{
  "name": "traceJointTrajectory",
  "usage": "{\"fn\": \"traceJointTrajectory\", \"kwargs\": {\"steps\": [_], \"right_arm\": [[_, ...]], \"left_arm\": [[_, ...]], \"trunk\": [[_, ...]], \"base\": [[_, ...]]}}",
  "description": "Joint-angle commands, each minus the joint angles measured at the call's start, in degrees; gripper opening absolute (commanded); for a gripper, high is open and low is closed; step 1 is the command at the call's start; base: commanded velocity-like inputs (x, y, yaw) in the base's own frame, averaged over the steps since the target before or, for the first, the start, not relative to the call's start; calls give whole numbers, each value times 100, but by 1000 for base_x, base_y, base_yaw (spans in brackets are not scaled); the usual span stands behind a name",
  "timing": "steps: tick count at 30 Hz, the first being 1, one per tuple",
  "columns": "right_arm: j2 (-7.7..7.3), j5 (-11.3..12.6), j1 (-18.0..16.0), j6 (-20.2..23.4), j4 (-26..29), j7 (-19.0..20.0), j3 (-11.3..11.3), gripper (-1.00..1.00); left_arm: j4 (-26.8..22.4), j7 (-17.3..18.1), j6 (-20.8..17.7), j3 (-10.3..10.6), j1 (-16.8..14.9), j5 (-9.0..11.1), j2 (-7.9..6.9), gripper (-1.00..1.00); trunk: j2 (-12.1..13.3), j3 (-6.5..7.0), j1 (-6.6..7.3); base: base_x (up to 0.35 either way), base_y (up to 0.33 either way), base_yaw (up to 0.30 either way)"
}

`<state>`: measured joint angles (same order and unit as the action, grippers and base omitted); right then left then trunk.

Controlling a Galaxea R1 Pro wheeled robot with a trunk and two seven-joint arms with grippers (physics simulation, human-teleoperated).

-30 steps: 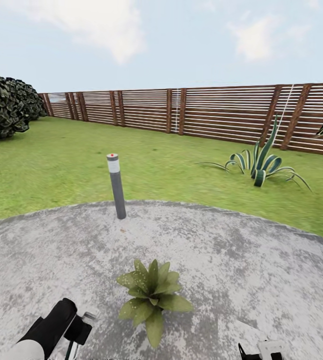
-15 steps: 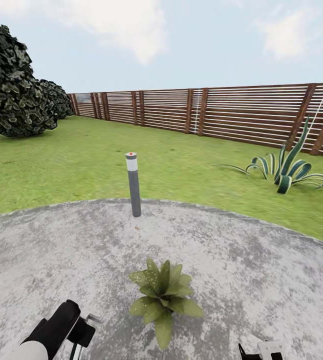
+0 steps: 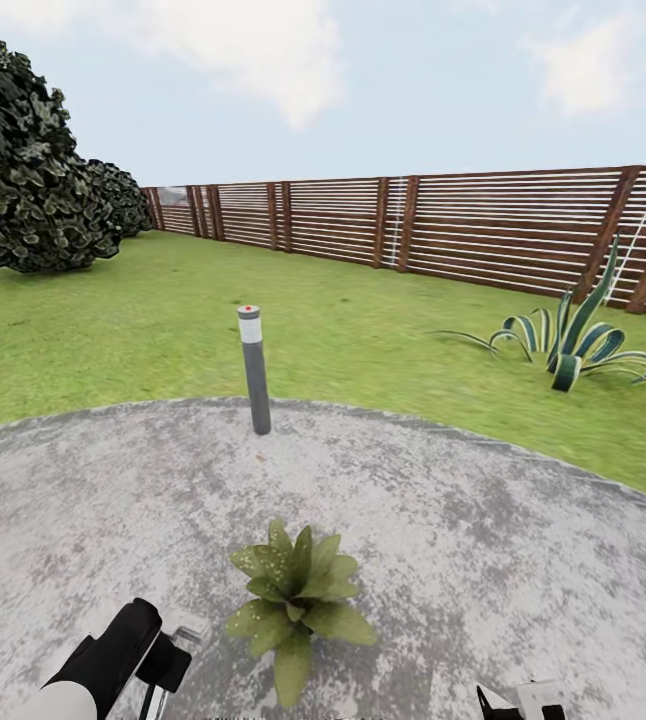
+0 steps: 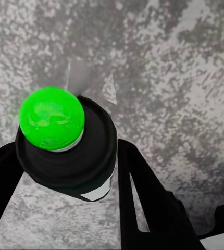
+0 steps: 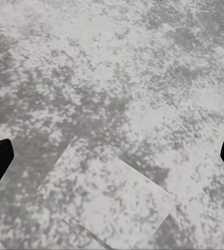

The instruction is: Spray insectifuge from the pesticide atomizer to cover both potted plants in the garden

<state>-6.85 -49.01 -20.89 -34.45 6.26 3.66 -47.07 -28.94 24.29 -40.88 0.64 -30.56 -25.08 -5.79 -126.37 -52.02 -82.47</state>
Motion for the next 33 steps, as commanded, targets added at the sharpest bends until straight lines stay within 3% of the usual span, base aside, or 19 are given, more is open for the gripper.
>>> {"fn": "traceJointTrajectory", "kwargs": {"steps": [1, 10, 21, 33], "right_arm": [[-1, -12, -2, -18, -2, 38, -48, 100], [-1, -12, -2, -18, -2, 38, -48, 100], [-1, -12, -2, -18, -2, 38, -51, 100], [-9, -13, -2, -18, 6, 45, -57, 100]], "left_arm": [[-15, 49, -16, 6, -3, -59, -1, -100], [-37, 43, -16, 6, -3, -59, -4, -100], [-51, 45, -16, -18, -5, -44, -8, -100], [-59, 41, 90, -29, -6, -32, -8, -100]], "trunk": [[-2, -5, 2], [-2, -5, 2], [-2, -5, 2], [-2, -5, 2]], "base": [[-91, -273, 238], [-79, -272, 272], [67, -199, 272], [1, -2, 23]]}}
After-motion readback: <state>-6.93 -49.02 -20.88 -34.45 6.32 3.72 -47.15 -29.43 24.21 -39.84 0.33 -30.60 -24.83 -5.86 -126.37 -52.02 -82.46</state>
